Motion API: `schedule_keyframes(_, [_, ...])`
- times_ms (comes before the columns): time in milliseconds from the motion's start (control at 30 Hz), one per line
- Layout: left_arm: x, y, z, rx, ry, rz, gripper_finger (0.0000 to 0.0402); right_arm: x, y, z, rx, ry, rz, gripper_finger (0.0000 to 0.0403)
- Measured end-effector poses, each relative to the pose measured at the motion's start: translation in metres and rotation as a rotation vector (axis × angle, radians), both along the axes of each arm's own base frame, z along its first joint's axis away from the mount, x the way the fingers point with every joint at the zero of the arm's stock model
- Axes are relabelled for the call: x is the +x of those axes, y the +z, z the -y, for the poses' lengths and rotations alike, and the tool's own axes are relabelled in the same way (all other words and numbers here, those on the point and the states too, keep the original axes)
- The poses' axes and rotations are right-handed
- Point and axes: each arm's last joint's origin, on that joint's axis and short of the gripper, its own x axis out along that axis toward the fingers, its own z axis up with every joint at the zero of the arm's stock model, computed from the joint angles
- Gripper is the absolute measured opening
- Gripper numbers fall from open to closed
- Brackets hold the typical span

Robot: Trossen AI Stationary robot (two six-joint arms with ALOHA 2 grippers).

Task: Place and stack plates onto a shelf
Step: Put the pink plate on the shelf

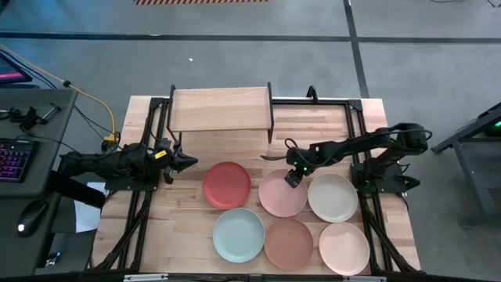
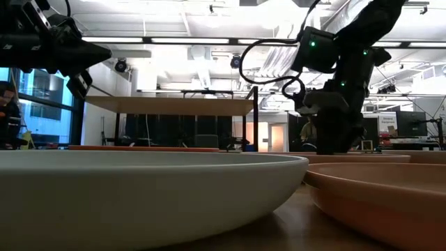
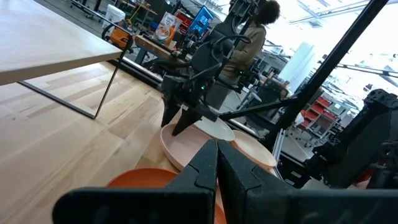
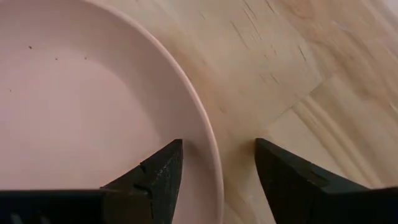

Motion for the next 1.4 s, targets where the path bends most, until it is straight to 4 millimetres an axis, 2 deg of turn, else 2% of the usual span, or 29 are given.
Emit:
schedule_keyframes(67, [0.000,0.000,0.000,0.000,0.000,0.000,0.0000,0.000,-0.001,0.000,-0.010,0.003,-0.004,0.0175])
schedule_keyframes(133, [0.000,0.000,0.000,0.000,0.000,0.000,0.0000,0.000,-0.001,0.000,-0.021,-0.006,-0.006,0.0141])
schedule_keyframes(267, [0.000,0.000,0.000,0.000,0.000,0.000,0.0000,-0.001,0.002,0.002,-0.028,-0.017,0.006,0.0032])
schedule_keyframes(300, [0.000,0.000,0.000,0.000,0.000,0.000,0.0000,0.000,0.004,0.002,-0.020,-0.016,0.021,0.0017])
schedule_keyframes(467, [0.000,0.000,0.000,0.000,0.000,0.000,0.0000,-0.002,0.017,0.008,0.014,-0.020,0.072,0.0005])
schedule_keyframes(667, [0.000,0.000,0.000,0.000,0.000,0.000,0.0000,-0.003,0.048,0.014,0.053,0.033,0.190,0.0002])
schedule_keyframes(867, [0.000,0.000,0.000,0.000,0.000,0.000,0.0000,-0.002,0.102,0.013,0.059,0.187,0.378,0.0001])
schedule_keyframes(1000, [0.000,0.000,0.000,0.000,0.000,0.000,0.0000,0.010,0.143,0.011,-0.010,0.175,0.501,0.0000])
schedule_keyframes(1100, [0.000,0.000,0.000,0.000,0.000,0.000,0.0000,0.030,0.175,0.016,-0.122,0.011,0.615,0.0000])
schedule_keyframes(1233, [0.000,0.000,0.000,0.000,0.000,0.000,0.0000,0.058,0.211,0.036,-0.269,-0.289,0.724,0.0000])
schedule_keyframes(1333, [0.000,0.000,0.000,0.000,0.000,0.000,0.0000,0.074,0.224,0.062,-0.357,-0.419,0.728,0.0000])
schedule_keyframes(1400, [0.000,0.000,0.000,0.000,0.000,0.000,0.0000,0.084,0.224,0.082,-0.360,-0.493,0.724,0.0000])
